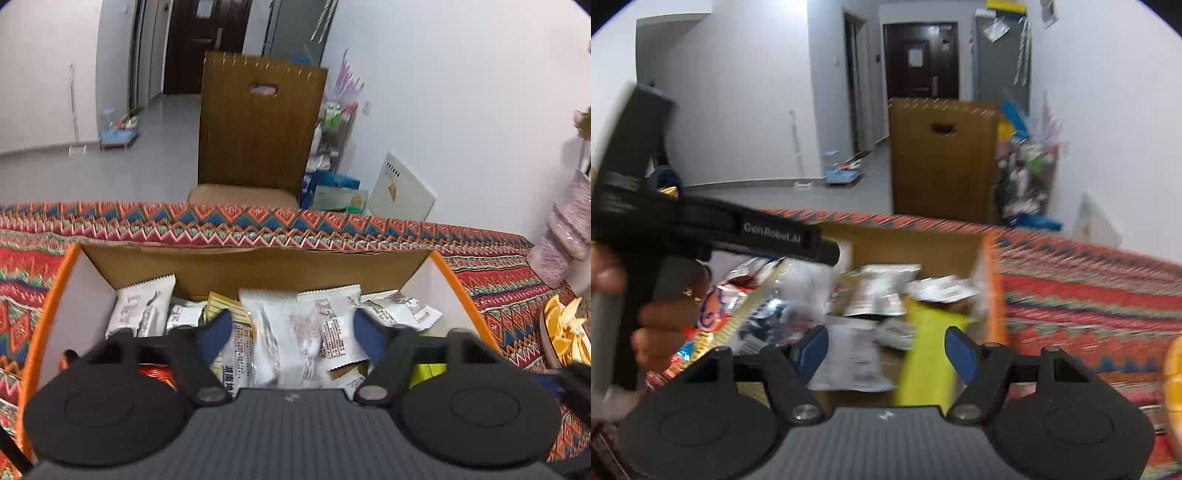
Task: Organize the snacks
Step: 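Carry both white packets into the orange box and open both tools, then withdraw both tools from the box back toward the snack pile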
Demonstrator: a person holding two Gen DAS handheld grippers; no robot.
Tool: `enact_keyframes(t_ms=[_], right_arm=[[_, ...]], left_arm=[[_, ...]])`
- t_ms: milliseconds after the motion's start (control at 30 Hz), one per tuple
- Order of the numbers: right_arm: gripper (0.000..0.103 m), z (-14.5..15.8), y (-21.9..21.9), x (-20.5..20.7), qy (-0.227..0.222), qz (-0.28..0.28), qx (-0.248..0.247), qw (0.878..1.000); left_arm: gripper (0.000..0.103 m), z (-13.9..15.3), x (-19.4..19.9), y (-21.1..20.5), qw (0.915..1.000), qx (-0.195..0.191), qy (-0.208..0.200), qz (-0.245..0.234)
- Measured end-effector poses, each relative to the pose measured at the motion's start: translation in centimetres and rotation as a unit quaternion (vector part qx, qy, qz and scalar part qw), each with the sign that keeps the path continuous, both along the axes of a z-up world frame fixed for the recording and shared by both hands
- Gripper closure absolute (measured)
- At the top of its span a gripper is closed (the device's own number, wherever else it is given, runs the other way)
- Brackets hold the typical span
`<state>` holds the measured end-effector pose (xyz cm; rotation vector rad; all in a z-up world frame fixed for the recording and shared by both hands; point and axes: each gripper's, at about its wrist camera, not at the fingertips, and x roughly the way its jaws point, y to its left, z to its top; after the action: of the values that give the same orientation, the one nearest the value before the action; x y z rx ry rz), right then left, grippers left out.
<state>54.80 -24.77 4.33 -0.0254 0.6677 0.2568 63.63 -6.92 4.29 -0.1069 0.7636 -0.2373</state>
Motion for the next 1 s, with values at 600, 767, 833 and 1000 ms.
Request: enact_keyframes(t_ms=[600,767,833,1000], right_arm=[[0.028,8.3,-3.1,-11.7,-0.090,0.009,0.015,0.996],[0.018,10.2,-4.0,-17.8,-0.131,0.019,0.021,0.991],[0.017,10.5,-4.5,-20.5,-0.144,0.021,0.025,0.989],[0.009,10.6,-5.6,-26.9,-0.177,0.033,0.025,0.983]], left_arm=[[0.014,10.8,-19.7,5.4,0.9827,0.079,-0.167,-0.012],[0.006,12.5,-28.7,7.2,0.9761,0.065,-0.208,-0.006],[0.005,12.7,-32.0,7.9,0.9740,0.055,-0.220,0.000],[0.000,11.7,-39.3,8.8,0.9657,0.072,-0.249,0.017]])
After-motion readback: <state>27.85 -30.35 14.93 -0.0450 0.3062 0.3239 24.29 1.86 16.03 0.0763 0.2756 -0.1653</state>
